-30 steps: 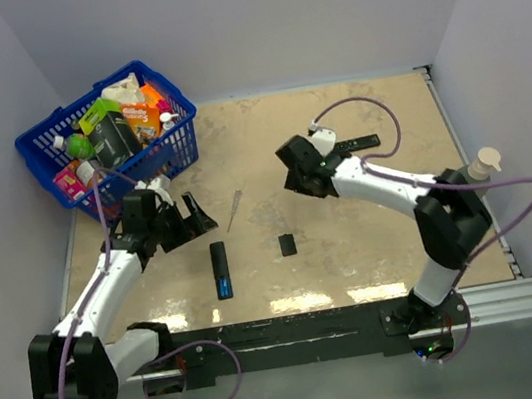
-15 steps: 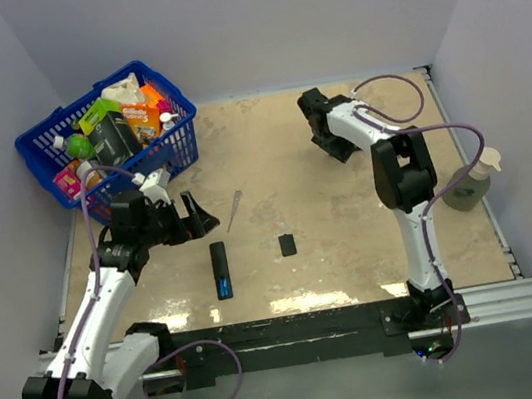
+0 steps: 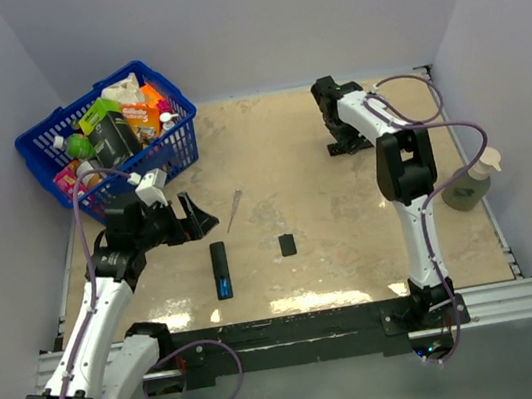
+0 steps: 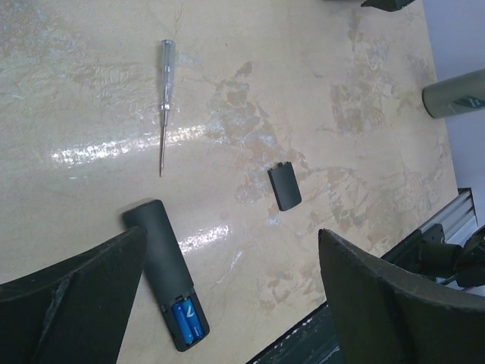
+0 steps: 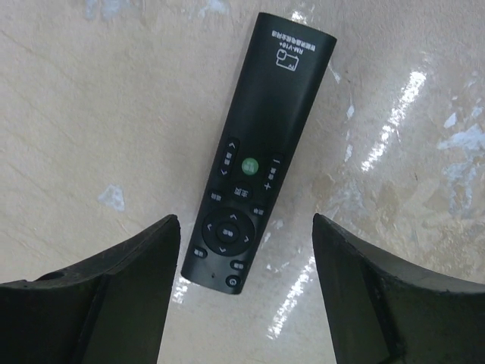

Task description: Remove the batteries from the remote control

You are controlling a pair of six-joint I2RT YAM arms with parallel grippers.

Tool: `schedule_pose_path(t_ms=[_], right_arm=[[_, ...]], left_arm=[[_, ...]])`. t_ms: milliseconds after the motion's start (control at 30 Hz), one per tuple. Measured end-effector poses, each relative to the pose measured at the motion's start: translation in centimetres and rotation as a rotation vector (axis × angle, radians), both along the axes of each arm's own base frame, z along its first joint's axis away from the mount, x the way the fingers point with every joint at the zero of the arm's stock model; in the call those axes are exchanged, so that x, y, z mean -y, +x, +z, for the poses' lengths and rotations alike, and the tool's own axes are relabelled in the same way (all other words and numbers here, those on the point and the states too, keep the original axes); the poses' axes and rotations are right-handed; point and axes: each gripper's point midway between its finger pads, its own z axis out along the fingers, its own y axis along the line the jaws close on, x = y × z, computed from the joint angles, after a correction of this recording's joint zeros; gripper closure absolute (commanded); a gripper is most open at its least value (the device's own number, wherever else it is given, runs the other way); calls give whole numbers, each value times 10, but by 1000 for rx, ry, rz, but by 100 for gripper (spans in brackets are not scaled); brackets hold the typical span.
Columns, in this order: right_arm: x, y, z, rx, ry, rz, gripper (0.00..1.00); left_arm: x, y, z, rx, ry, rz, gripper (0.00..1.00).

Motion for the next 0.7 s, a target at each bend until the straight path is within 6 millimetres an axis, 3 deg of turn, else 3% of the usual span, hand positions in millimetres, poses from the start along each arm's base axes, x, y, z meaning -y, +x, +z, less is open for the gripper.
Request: schedule_pose_path(t_ms=[267, 467, 700], right_arm=[[11, 7, -25, -27, -8, -51, 28], [16, 8, -27, -33, -5, -61, 32], [16, 6, -29, -51, 4, -37, 47]], left_arm=[[1, 0, -4, -17, -1, -6, 4], [2, 0, -6, -22, -6, -14, 5], [4, 1, -6, -20, -11, -22, 6]])
